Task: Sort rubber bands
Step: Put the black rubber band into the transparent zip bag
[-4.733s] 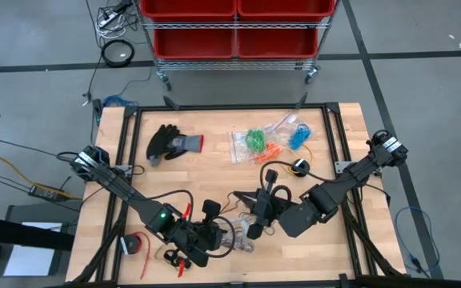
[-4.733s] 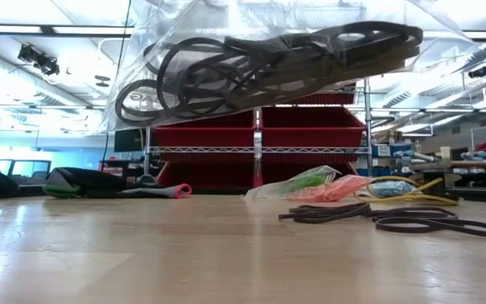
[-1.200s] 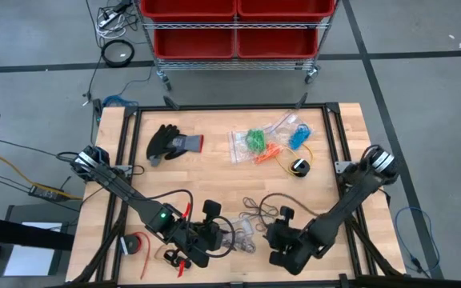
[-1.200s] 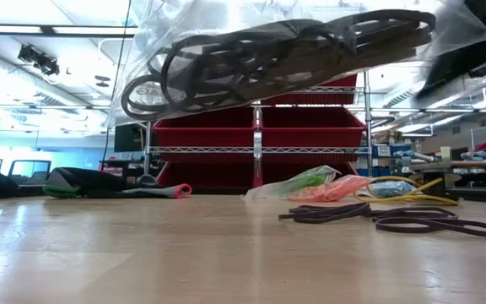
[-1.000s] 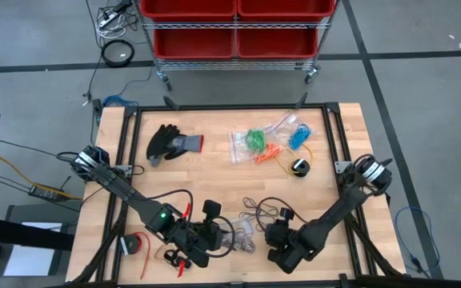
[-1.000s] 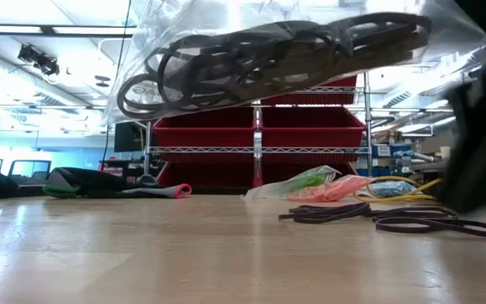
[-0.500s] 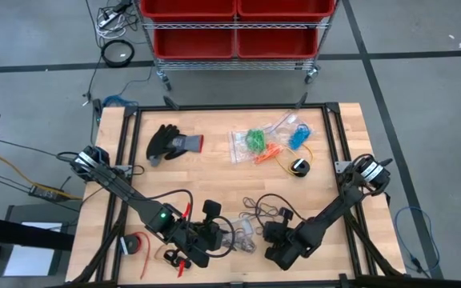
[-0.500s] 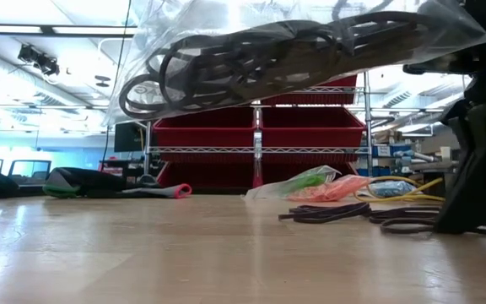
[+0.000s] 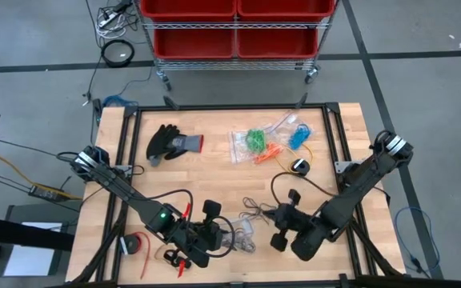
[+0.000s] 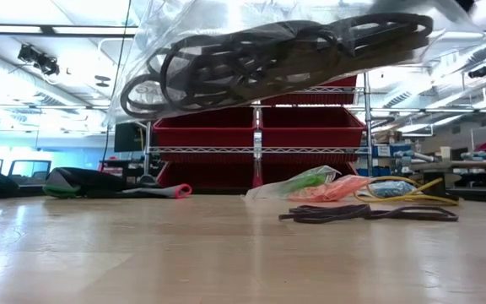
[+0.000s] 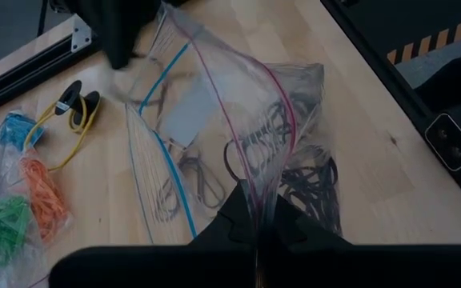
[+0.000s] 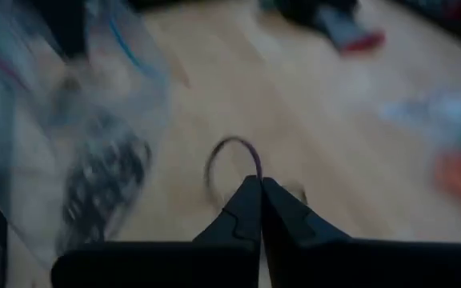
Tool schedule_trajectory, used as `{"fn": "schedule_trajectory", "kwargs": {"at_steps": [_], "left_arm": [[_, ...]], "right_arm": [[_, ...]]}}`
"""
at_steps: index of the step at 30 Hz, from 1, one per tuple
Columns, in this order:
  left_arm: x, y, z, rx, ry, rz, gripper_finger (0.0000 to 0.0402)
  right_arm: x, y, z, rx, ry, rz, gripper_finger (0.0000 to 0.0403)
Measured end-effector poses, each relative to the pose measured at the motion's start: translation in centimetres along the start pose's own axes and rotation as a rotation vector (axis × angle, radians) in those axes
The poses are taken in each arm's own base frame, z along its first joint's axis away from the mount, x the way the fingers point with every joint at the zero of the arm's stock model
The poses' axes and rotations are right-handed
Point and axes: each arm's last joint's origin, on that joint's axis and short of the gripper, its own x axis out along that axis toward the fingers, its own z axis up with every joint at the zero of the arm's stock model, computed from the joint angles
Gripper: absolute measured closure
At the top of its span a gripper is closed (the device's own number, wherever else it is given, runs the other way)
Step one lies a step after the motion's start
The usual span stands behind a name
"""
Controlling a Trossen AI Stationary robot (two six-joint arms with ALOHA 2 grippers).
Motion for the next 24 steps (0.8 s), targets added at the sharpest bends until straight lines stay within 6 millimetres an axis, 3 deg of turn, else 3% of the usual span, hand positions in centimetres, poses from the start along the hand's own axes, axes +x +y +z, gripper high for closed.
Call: {"fn": "schedule_trajectory", "kwargs": {"at_steps": [5,11,17,24], "left_arm": [[0.0,0.0,0.1,-0.002,-0.005,0.0,0.04],[0.0,0.0,0.1,-0.008,-0.012,0.0,0.0399],[0.0,0.0,0.1,-0.008,-0.013,0.0,0.0399],[0.0,0.0,0.2,-0.008,-0.014,0.0,0.0399]], "right_arm": [[0.0,1.5,4.1,-0.046,-0.167,0.11,0.0403],[0.2,2.4,7.1,-0.111,-0.356,0.174,0.0403],[-0.4,2.8,8.7,-0.143,-0.481,0.221,0.0403],[-0.8,3.1,8.8,-0.15,-0.497,0.263,0.0403]]}}
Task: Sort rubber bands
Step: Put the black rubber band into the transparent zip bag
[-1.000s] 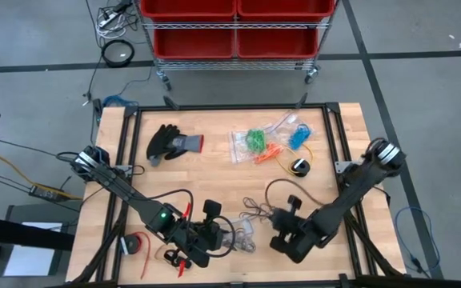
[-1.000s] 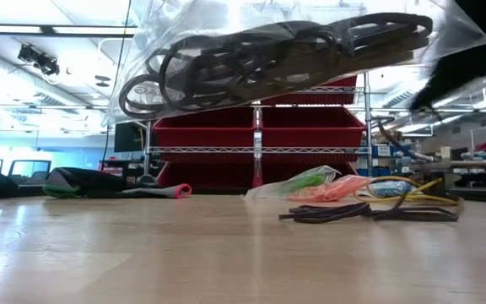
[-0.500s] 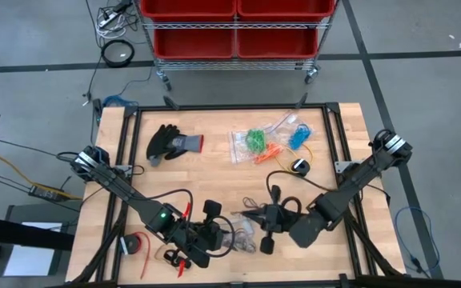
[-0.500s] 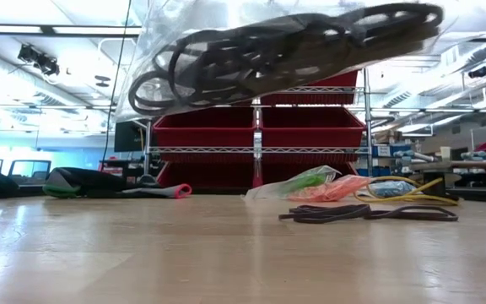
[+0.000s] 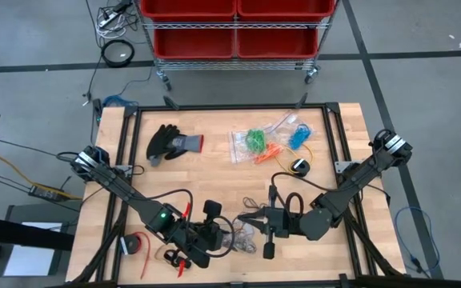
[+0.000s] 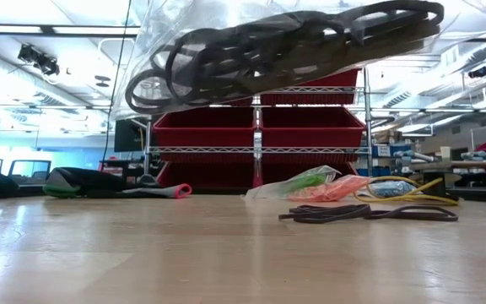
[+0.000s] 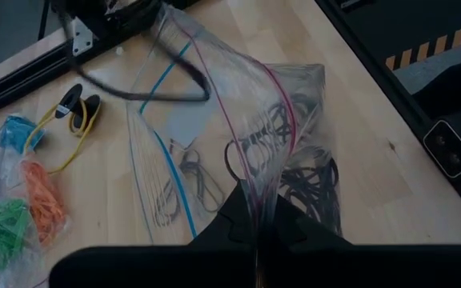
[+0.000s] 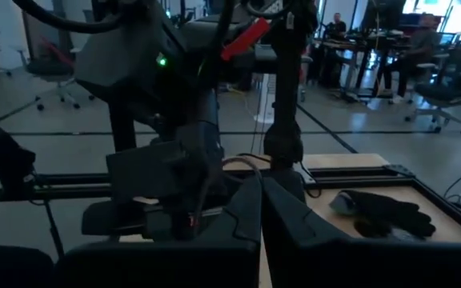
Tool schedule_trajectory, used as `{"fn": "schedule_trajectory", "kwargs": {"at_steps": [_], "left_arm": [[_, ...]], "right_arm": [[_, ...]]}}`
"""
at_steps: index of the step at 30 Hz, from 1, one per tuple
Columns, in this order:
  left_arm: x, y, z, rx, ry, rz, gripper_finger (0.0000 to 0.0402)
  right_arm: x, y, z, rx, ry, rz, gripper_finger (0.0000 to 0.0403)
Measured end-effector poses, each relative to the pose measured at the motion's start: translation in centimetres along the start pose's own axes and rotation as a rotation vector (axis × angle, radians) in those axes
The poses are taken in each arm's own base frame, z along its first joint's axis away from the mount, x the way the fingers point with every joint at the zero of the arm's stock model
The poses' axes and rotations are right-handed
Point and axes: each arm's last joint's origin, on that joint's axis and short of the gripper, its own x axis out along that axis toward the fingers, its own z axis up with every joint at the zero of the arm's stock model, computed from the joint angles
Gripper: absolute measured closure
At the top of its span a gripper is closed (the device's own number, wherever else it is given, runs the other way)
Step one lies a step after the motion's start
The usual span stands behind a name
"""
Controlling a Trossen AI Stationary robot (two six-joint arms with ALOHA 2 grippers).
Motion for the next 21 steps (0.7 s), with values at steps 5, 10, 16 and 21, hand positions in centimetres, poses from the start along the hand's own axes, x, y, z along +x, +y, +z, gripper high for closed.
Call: {"fn": "schedule_trajectory", "kwargs": {"at_steps": [5,10,16,21], "left_arm": [[0.0,0.0,0.1,-0.004,-0.007,0.0,0.0399],[0.0,0.0,0.1,-0.003,-0.007,0.0,0.0399],[0.0,0.0,0.1,-0.003,-0.006,0.0,0.0399],[0.0,0.0,0.1,-0.003,-0.007,0.0,0.0399]], "right_arm": [[-0.3,0.4,0.2,0.012,-0.014,0.015,0.0403],[-0.5,0.6,0.1,0.019,-0.009,0.022,0.0403],[-0.4,0.5,-0.9,0.081,0.076,0.066,0.0403],[0.3,0.2,-2.3,0.162,0.185,0.093,0.0403]]}}
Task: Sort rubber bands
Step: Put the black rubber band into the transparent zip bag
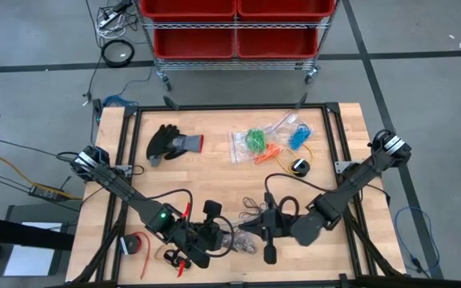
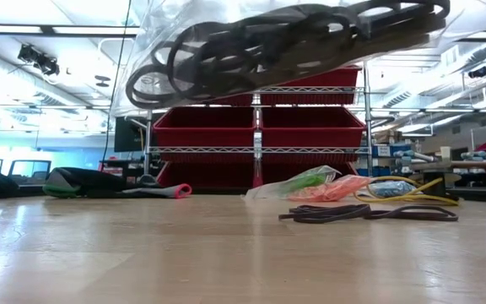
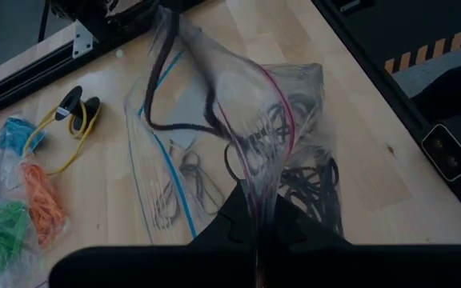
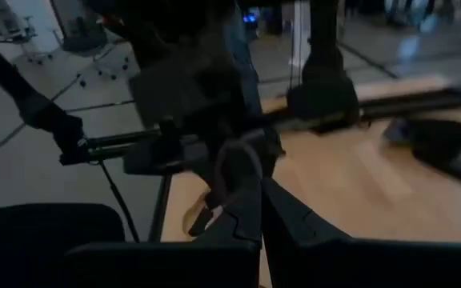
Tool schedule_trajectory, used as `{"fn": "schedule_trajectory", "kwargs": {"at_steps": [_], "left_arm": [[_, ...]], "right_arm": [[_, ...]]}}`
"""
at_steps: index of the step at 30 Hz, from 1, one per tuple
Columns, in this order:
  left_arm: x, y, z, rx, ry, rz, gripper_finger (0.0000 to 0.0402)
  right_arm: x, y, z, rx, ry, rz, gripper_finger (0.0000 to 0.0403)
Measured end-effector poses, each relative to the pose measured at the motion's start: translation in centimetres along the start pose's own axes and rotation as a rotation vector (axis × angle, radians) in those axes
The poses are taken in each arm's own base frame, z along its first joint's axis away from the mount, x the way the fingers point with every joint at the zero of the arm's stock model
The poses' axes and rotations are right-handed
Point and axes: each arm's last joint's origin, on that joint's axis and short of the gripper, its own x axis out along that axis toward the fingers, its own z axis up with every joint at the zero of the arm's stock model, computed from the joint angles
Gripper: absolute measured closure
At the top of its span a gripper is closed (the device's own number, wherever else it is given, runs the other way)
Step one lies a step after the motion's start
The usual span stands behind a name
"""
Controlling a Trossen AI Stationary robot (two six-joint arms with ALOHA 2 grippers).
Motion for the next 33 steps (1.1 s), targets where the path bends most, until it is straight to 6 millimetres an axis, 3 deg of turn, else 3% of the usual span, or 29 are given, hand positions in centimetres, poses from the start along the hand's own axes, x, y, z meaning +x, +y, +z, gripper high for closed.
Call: {"fn": "schedule_trajectory", "kwargs": {"at_steps": [8,13,19,33], "left_arm": [[0.0,0.0,0.1,-0.004,-0.006,0.0,0.0399],[0.0,0.0,0.0,0.0,0.0,0.001,0.0399],[0.0,0.0,0.0,0.0,0.001,0.001,0.0399],[0.0,0.0,0.0,0.0,0.001,0.001,0.0399]], "right_arm": [[2.9,-0.6,-2.8,0.043,0.148,0.053,0.0403],[3.2,-0.8,-3.0,0.054,0.148,0.034,0.0403],[0.9,0.1,-1.7,0.056,0.103,0.041,0.0395],[-2.9,2.1,-2.4,-0.021,0.077,-0.072,0.0299]]}}
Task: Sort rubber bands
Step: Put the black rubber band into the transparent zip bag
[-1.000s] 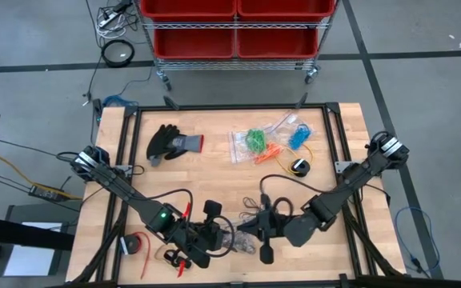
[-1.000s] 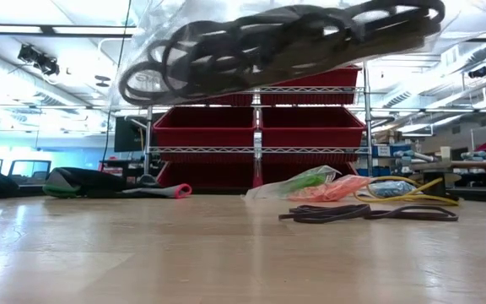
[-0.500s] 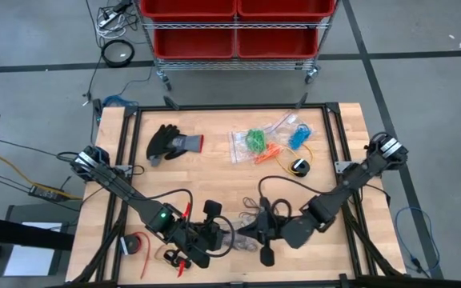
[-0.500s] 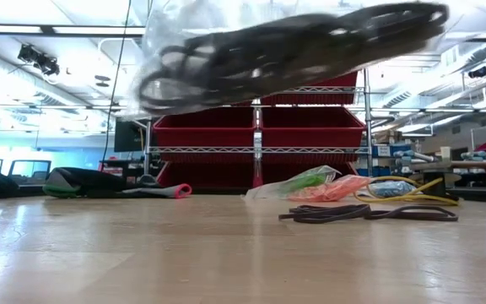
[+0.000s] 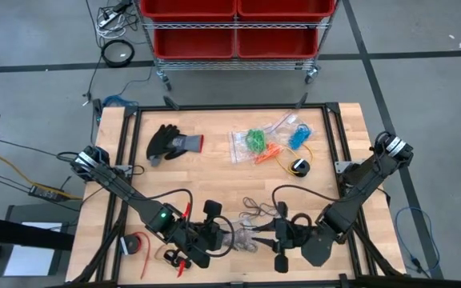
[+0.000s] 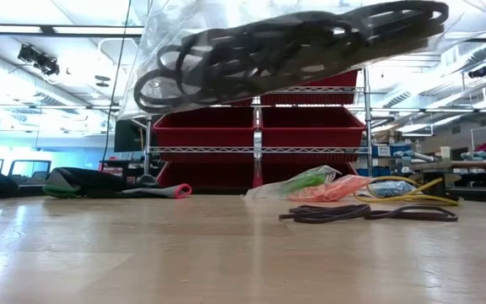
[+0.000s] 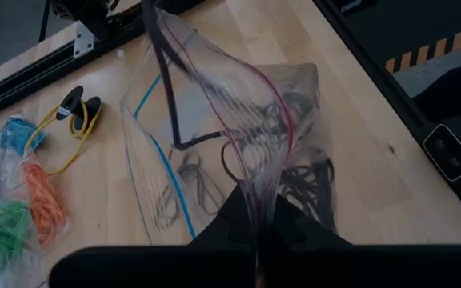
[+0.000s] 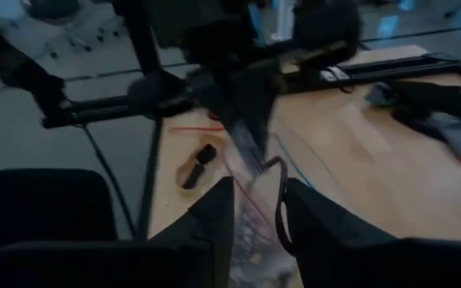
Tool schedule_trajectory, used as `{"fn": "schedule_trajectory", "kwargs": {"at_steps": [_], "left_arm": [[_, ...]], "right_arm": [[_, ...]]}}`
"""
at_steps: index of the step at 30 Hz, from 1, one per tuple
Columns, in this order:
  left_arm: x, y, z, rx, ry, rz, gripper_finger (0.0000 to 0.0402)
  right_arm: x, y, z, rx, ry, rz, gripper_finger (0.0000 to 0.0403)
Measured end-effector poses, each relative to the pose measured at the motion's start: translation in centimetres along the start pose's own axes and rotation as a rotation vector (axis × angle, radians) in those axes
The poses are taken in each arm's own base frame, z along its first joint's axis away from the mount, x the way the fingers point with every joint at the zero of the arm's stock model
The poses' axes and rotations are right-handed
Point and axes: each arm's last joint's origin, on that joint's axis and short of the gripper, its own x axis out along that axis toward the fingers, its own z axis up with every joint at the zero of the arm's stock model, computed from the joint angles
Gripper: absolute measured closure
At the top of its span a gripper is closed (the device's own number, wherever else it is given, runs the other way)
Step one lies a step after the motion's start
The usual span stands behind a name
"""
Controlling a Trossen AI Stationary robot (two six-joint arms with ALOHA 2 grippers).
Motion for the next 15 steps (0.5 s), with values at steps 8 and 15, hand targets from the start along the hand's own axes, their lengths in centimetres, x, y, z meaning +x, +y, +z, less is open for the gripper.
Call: {"fn": "schedule_trajectory", "kwargs": {"at_steps": [8,15], "left_arm": [[0.0,0.0,0.0,0.0,0.001,0.0,0.0399],[0.0,0.0,0.0,0.0,0.0,0.0,0.0399]], "right_arm": [[-2.0,0.7,-0.2,0.025,0.013,0.041,0.03],[-2.5,0.9,-0.8,0.056,0.05,0.041,0.03]]}}
